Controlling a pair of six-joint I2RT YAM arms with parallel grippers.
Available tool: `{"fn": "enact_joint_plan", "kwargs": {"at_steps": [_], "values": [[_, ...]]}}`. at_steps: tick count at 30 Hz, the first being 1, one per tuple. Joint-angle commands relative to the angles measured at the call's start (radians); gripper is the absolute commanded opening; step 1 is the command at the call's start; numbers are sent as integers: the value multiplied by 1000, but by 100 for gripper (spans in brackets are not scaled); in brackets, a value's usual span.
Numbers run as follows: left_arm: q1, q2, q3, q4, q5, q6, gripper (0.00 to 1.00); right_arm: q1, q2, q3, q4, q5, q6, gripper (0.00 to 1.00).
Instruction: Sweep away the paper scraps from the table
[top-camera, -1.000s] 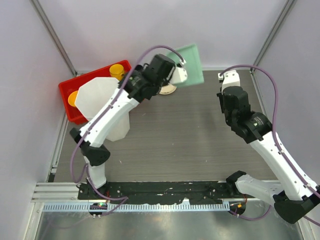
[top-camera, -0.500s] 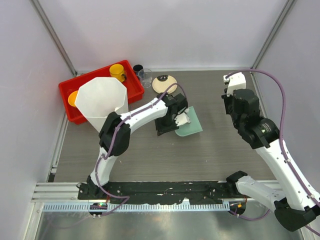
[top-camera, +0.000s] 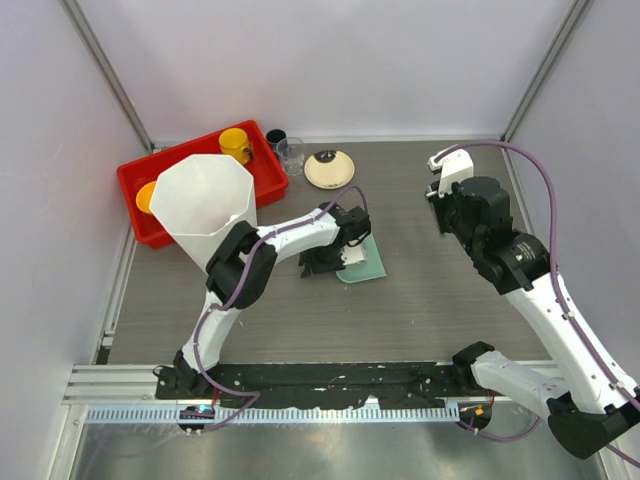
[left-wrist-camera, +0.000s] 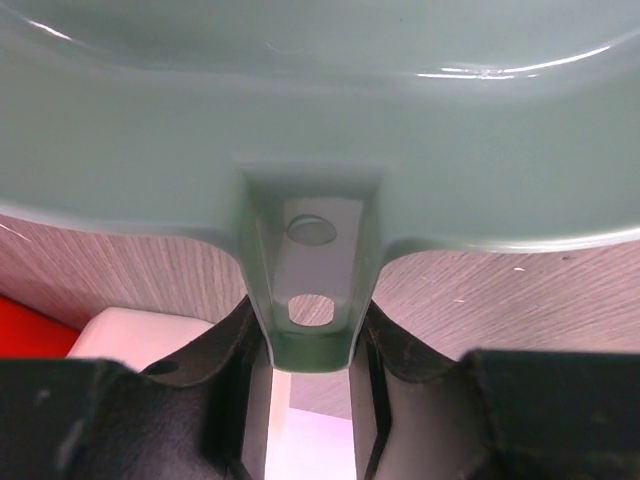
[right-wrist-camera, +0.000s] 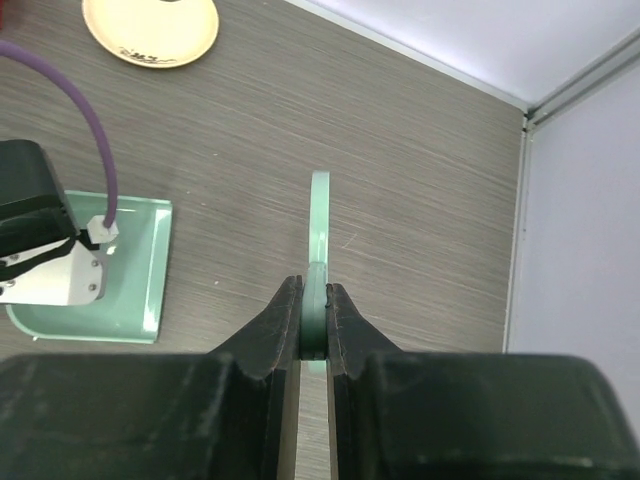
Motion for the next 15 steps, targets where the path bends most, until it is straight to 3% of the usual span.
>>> {"fn": "enact_joint_plan", "kwargs": {"at_steps": [1, 7, 12, 15], "values": [[3, -10, 2, 35, -27, 24, 40, 3, 12, 3, 44, -92, -8, 1], [5, -71, 6, 29, 27, 52, 56, 14, 24, 8, 31, -135, -17, 1], [5, -177, 48, -55, 124, 73, 58, 29, 32, 9, 24, -112, -37, 1], [16, -305, 68, -95, 210, 100, 58, 68, 61, 5, 17, 0, -81, 1]]}}
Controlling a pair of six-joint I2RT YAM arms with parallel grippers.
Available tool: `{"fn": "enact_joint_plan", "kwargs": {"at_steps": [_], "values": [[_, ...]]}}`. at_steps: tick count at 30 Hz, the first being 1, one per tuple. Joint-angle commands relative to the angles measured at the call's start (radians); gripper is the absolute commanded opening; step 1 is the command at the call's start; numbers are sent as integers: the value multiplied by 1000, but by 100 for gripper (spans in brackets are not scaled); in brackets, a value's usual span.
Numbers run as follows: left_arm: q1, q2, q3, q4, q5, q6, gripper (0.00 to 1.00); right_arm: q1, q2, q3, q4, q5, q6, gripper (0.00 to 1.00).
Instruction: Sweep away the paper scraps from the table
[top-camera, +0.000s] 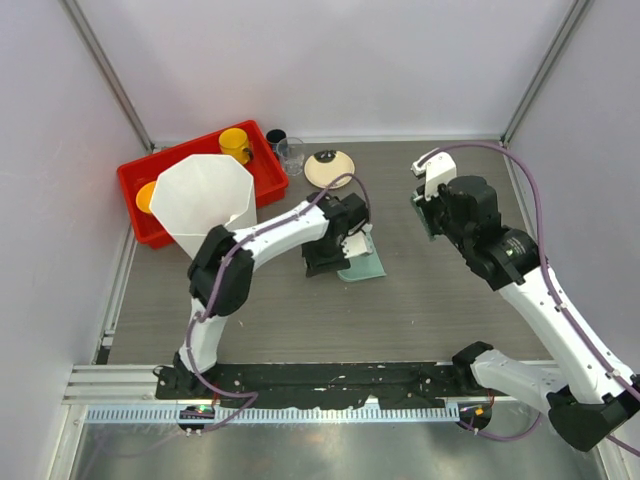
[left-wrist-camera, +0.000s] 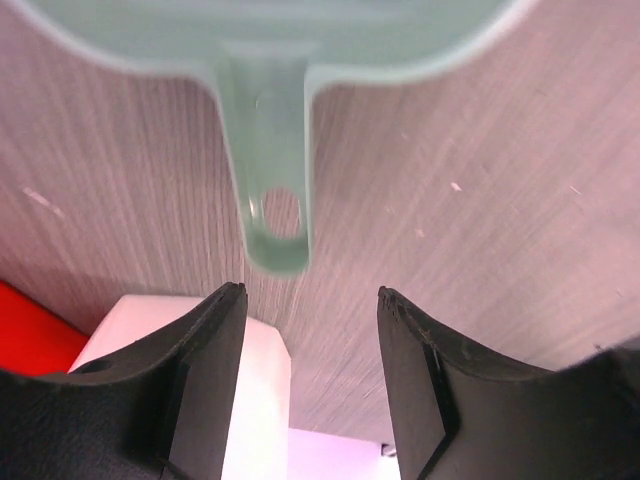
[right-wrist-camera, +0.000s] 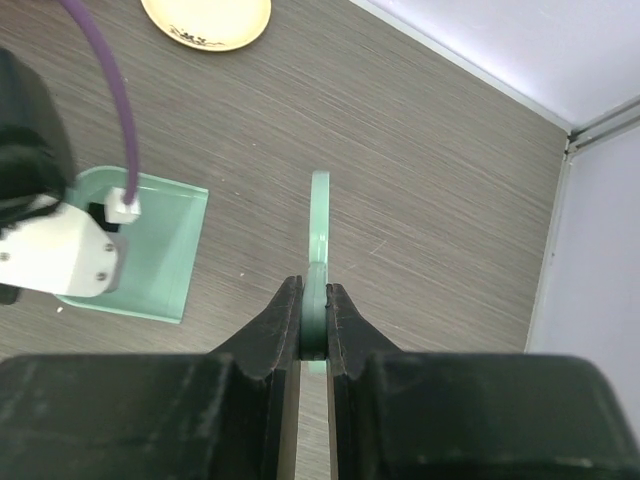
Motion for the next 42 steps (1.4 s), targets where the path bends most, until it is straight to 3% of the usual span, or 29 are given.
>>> {"fn": "enact_joint_plan", "kwargs": {"at_steps": [1, 5, 10, 16, 19, 24, 29, 30, 32, 34, 35, 36, 38, 39, 42], "values": [[30, -253, 67, -86, 189, 56, 58, 53, 32, -4, 19, 126, -91, 1], [83, -381, 122, -134, 282, 56, 58, 137, 45, -93, 79, 205, -188, 1], [232, -516, 193, -194, 363, 3, 58, 246, 60, -148, 151, 102, -141, 1], [455, -686, 185, -128, 371, -74, 58, 439, 43, -365, 525, 194, -262, 1], [534, -749, 161, -98, 361, -88, 59, 508, 101, -398, 593, 290, -311, 1], [648, -830, 176, -124, 375, -105, 60, 557, 216, -405, 602, 330, -305, 1], [725, -870, 159, -114, 319, -135, 67, 602, 258, -403, 621, 226, -266, 3], [746, -879, 151, -108, 299, -145, 71, 611, 264, -391, 612, 219, -257, 7], [769, -890, 142, -86, 247, -172, 72, 614, 285, -368, 543, 194, -224, 32], [810, -905, 133, -66, 214, -197, 85, 619, 307, -328, 457, 148, -201, 51], [826, -909, 128, -42, 181, -223, 97, 619, 311, -317, 435, 143, -173, 55], [856, -915, 122, -28, 167, -240, 100, 622, 310, -299, 415, 137, -159, 66], [901, -930, 82, 36, 95, -284, 100, 623, 296, -285, 375, 119, -144, 69], [927, -936, 64, 62, 61, -298, 100, 623, 287, -276, 366, 78, -133, 86], [984, -950, -30, 182, -46, -353, 100, 623, 223, -270, 372, -1, -124, 87]]}}
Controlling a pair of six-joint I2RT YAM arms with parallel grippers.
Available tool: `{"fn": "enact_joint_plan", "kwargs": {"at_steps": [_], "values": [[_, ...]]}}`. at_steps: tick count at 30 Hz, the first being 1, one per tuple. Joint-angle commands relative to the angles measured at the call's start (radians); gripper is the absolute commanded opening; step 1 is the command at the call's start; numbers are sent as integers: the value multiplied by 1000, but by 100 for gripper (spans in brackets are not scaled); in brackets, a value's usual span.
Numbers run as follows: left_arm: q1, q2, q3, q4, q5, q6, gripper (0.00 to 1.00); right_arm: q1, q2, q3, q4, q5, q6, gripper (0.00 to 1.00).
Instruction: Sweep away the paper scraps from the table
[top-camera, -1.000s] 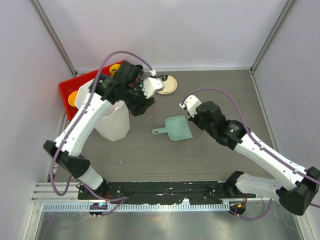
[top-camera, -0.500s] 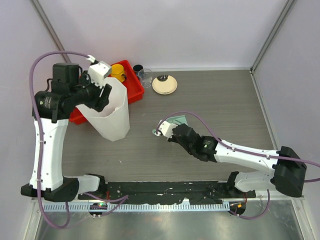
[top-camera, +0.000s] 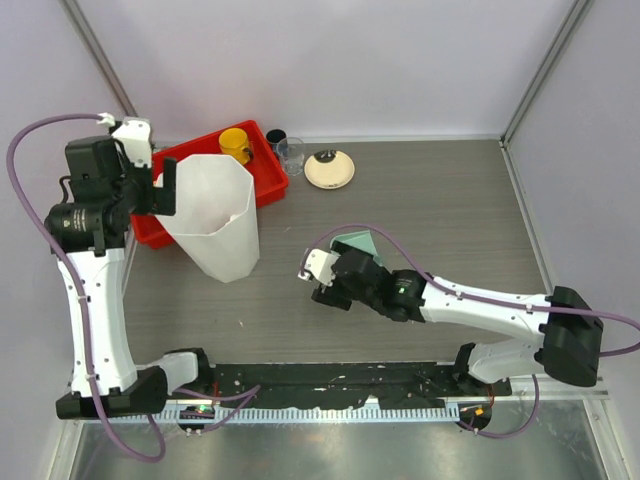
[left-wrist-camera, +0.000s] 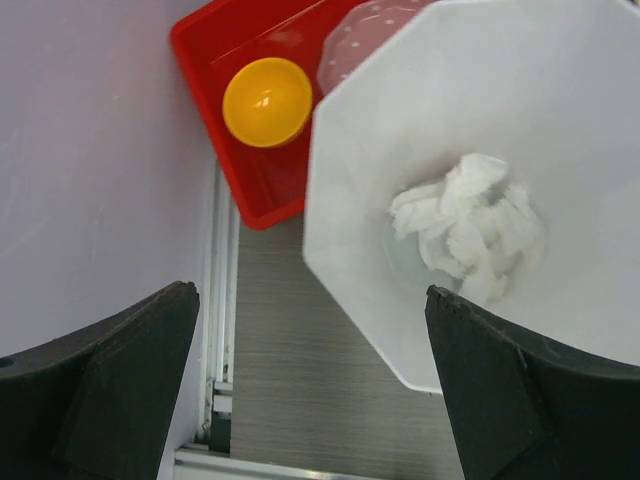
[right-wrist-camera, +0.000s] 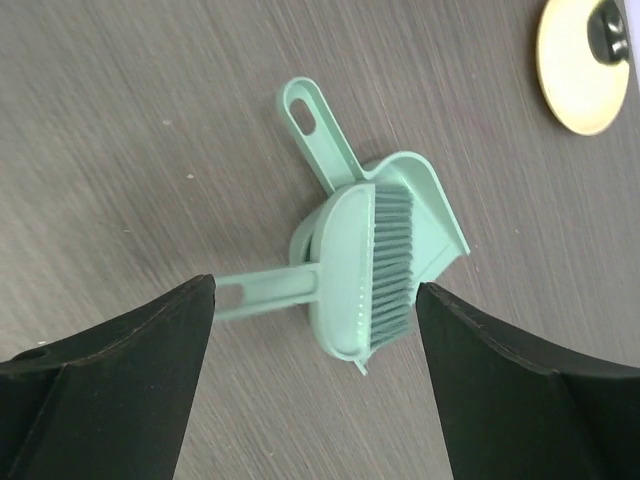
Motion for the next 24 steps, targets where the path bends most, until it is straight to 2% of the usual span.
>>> {"fn": "enact_joint_plan", "kwargs": {"at_steps": [1, 7, 10, 13, 15, 17, 18, 21, 24], "values": [[86, -29, -123, 240, -193, -125, 100, 5, -106, 57, -12, -159, 54, 87], [235, -72, -275, 382, -236, -243, 99, 2, -223, 77, -1, -313, 63, 89], [292, -106, -363, 466, -348, -288, 100, -42, -229, 114, 7, -296, 139, 89], [353, -143, -476, 569, -420, -302, 100, -172, -224, 148, 16, -310, 244, 89], [381, -166, -588, 629, -427, -293, 100, -309, -220, 160, 22, -296, 299, 89], [404, -179, -683, 764, -385, -245, 100, -405, -200, 171, 20, -224, 376, 90], [412, -184, -790, 875, -352, -224, 100, -498, -191, 172, 14, -213, 397, 90], [461, -161, -964, 1067, -269, -197, 100, -672, -160, 163, 32, -208, 503, 90], [487, -117, -1068, 1195, -195, -197, 100, -771, -163, 102, 132, -242, 583, 90]]}}
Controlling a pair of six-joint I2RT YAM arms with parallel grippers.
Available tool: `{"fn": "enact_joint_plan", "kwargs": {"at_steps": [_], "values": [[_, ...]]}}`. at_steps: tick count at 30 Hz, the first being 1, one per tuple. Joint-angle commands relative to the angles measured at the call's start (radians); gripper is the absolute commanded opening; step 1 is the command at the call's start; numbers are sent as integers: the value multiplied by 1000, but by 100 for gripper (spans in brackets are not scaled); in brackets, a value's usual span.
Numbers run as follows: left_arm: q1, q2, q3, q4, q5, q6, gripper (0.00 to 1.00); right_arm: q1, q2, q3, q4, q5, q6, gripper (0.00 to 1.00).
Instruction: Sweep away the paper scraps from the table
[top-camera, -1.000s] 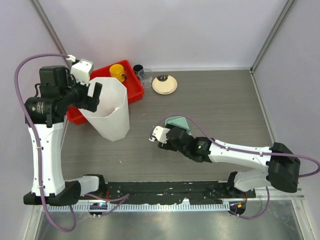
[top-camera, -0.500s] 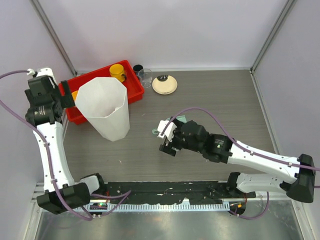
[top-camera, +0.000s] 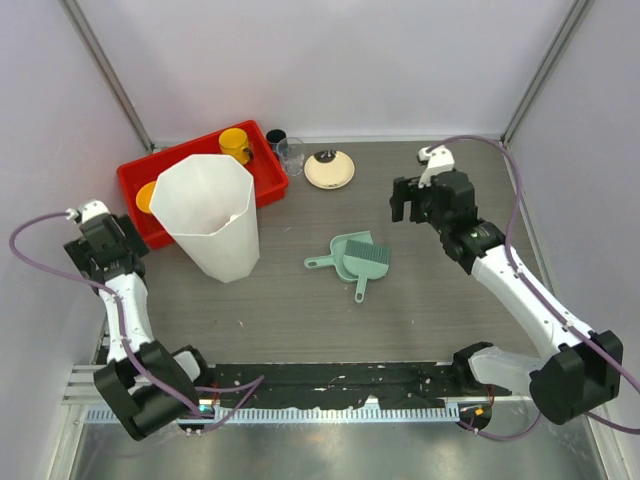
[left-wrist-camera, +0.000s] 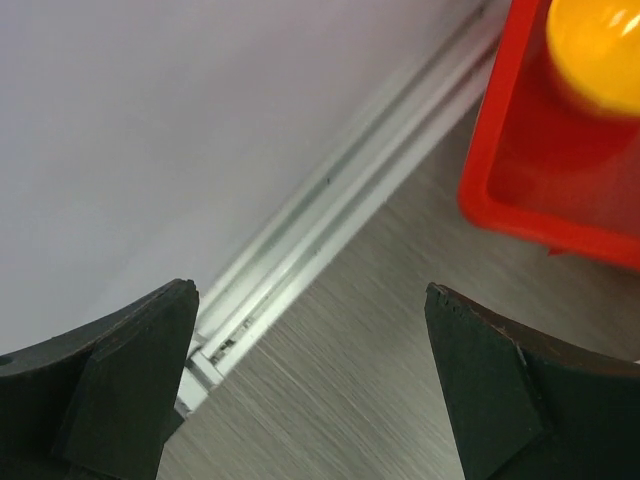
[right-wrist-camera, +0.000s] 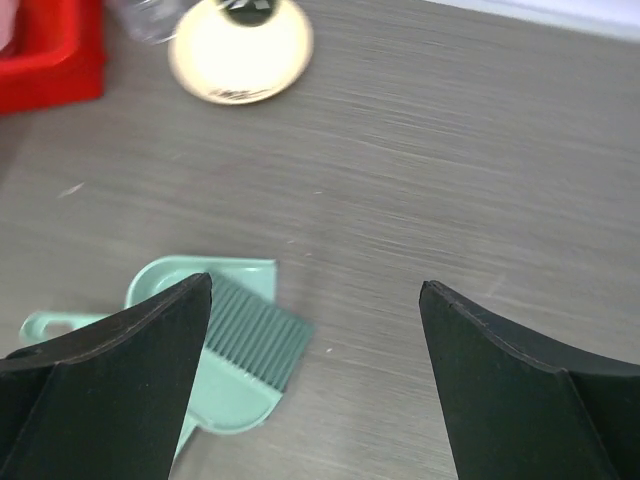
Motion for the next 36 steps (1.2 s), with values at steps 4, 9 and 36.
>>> {"fn": "enact_joint_plan", "kwargs": {"at_steps": [4, 9, 36], "values": [[41, 58, -227, 468, 242, 20, 100, -267, -5, -93, 205, 15, 200, 90], [41, 95, -327, 583, 432, 43, 100, -395, 43, -157, 303, -20, 245, 90], [-36, 136, -303, 660, 735, -43, 100, -435, 46, -634, 895, 288, 180, 89]]}}
